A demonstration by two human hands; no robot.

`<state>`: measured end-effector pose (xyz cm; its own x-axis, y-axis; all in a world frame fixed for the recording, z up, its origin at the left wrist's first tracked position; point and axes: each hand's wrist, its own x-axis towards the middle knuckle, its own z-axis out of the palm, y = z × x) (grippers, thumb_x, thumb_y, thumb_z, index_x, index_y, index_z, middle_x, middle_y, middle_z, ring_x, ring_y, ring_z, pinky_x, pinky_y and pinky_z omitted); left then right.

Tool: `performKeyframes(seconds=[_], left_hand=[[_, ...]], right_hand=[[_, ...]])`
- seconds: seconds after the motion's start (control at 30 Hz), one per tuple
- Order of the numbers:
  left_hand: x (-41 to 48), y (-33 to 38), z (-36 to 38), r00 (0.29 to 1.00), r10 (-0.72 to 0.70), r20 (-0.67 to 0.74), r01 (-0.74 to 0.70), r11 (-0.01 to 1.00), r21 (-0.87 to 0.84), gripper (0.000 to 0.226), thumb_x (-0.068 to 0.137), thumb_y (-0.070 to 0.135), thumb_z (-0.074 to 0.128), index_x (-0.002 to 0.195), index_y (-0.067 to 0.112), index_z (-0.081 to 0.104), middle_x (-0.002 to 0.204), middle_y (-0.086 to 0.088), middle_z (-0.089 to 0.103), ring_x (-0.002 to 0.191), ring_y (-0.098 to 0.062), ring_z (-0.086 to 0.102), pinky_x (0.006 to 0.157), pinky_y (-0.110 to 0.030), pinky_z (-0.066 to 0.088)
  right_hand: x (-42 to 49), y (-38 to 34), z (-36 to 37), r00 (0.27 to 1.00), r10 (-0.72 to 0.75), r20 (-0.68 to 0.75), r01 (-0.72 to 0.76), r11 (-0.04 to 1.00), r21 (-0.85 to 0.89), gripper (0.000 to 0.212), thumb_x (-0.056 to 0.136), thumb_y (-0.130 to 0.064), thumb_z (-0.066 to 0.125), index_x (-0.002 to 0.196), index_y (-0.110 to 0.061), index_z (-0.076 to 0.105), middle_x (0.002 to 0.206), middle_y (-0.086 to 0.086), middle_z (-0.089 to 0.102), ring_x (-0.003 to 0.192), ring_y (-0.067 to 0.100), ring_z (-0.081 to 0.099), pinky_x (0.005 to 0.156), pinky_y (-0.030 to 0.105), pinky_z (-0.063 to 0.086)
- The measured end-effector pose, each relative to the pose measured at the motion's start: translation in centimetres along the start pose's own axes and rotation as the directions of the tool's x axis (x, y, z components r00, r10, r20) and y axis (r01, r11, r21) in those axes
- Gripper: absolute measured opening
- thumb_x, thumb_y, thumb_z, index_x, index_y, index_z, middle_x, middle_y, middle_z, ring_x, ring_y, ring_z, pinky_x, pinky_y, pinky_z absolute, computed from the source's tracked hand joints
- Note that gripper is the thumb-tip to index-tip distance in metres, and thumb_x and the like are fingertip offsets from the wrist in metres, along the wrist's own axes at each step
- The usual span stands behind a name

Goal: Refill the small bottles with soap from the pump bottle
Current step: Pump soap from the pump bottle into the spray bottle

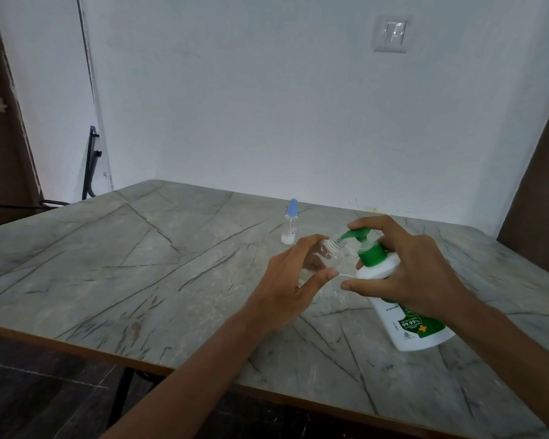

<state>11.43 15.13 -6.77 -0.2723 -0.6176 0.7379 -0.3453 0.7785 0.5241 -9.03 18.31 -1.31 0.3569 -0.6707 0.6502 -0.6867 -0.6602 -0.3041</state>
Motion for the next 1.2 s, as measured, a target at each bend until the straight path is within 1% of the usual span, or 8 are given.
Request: performKeyframes(seconds=[0.2, 0.37, 0.53, 0.73, 0.8, 0.97, 1.1, 1.2], left_hand=[[0.00, -0.02, -0.06, 1.000, -0.010, -0.003, 0.010, 1.000, -0.003, 0.041, 0.091, 0.029, 0.064, 0.128, 0.018, 0.050, 0.110, 0.007, 0.065, 0.094, 0.000, 0.063, 0.083, -0.009, 0.048], [0.05, -0.08, -0.07, 1.000, -0.005, -0.010, 0.005, 1.000, 0.007, 0.042, 0.091, 0.029, 0.064, 0.128, 0.016, 0.050, 0.108, 0.009, 0.064, 0.093, 0.000, 0.063, 0.081, -0.007, 0.047], [0.01, -0.07, -0.12, 1.000, 0.001, -0.008, -0.001, 1.000, 0.015, 0.043, 0.091, 0.030, 0.064, 0.129, 0.015, 0.050, 0.107, 0.007, 0.065, 0.091, -0.002, 0.064, 0.081, -0.006, 0.046], [-0.07, -0.01, 0.03, 0.999, 0.030, 0.015, -0.030, 0.999, 0.041, 0.046, 0.090, 0.031, 0.065, 0.131, 0.014, 0.050, 0.108, 0.005, 0.065, 0.090, 0.000, 0.062, 0.081, -0.004, 0.044], [-0.05, -0.04, 0.00, 1.000, 0.026, 0.009, -0.027, 0.999, 0.041, 0.046, 0.090, 0.031, 0.064, 0.130, 0.015, 0.050, 0.110, 0.005, 0.065, 0.092, 0.001, 0.062, 0.080, -0.004, 0.044], [0.00, -0.20, -0.04, 1.000, 0.012, -0.009, -0.011, 0.998, 0.055, 0.044, 0.091, 0.034, 0.062, 0.130, 0.017, 0.049, 0.107, 0.015, 0.059, 0.089, 0.016, 0.057, 0.081, -0.002, 0.043], [0.02, -0.12, -0.04, 1.000, 0.020, -0.015, -0.019, 0.998, 0.062, 0.044, 0.091, 0.033, 0.063, 0.129, 0.016, 0.050, 0.107, 0.014, 0.060, 0.088, 0.014, 0.057, 0.079, -0.002, 0.043], [0.00, -0.12, -0.13, 0.999, 0.031, -0.021, -0.030, 0.998, 0.063, 0.044, 0.091, 0.034, 0.062, 0.129, 0.016, 0.050, 0.107, 0.013, 0.060, 0.090, 0.008, 0.059, 0.079, -0.005, 0.046]], right_hand=[[0.01, 0.17, 0.06, 0.999, -0.018, 0.034, 0.019, 0.999, -0.031, 0.084, 0.057, -0.058, 0.084, 0.127, -0.058, 0.038, 0.094, -0.017, 0.070, 0.078, -0.001, 0.067, 0.066, 0.015, 0.055], [0.17, 0.23, 0.09, 1.000, 0.004, 0.023, -0.003, 0.999, -0.033, 0.078, 0.054, -0.063, 0.081, 0.119, -0.062, 0.038, 0.092, -0.017, 0.069, 0.080, -0.003, 0.066, 0.064, 0.010, 0.053], [0.20, 0.23, 0.01, 1.000, 0.004, 0.011, -0.004, 1.000, -0.016, 0.076, 0.052, -0.055, 0.087, 0.114, -0.058, 0.045, 0.086, -0.010, 0.073, 0.074, 0.000, 0.069, 0.060, 0.014, 0.056], [0.00, -0.01, -0.11, 1.000, 0.011, -0.017, -0.011, 1.000, 0.006, 0.066, 0.051, -0.054, 0.086, 0.107, -0.049, 0.051, 0.080, -0.025, 0.066, 0.075, -0.007, 0.067, 0.058, 0.005, 0.050], [0.00, -0.03, -0.08, 1.000, 0.008, -0.016, -0.008, 1.000, 0.000, 0.070, 0.052, -0.053, 0.088, 0.111, -0.050, 0.050, 0.083, -0.021, 0.069, 0.075, -0.003, 0.068, 0.060, 0.008, 0.052], [-0.11, -0.10, -0.03, 1.000, -0.007, 0.024, 0.008, 0.998, -0.062, 0.081, 0.057, -0.061, 0.082, 0.128, -0.049, 0.043, 0.096, -0.015, 0.071, 0.077, 0.000, 0.068, 0.066, 0.016, 0.056], [-0.03, -0.01, -0.01, 1.000, -0.005, 0.018, 0.006, 0.999, -0.052, 0.079, 0.056, -0.059, 0.084, 0.124, -0.051, 0.043, 0.095, -0.016, 0.070, 0.077, 0.001, 0.068, 0.065, 0.016, 0.055], [0.06, -0.04, -0.06, 1.000, 0.007, 0.002, -0.006, 1.000, -0.028, 0.075, 0.055, -0.056, 0.086, 0.118, -0.056, 0.044, 0.087, -0.013, 0.072, 0.069, 0.004, 0.069, 0.057, 0.018, 0.057]])
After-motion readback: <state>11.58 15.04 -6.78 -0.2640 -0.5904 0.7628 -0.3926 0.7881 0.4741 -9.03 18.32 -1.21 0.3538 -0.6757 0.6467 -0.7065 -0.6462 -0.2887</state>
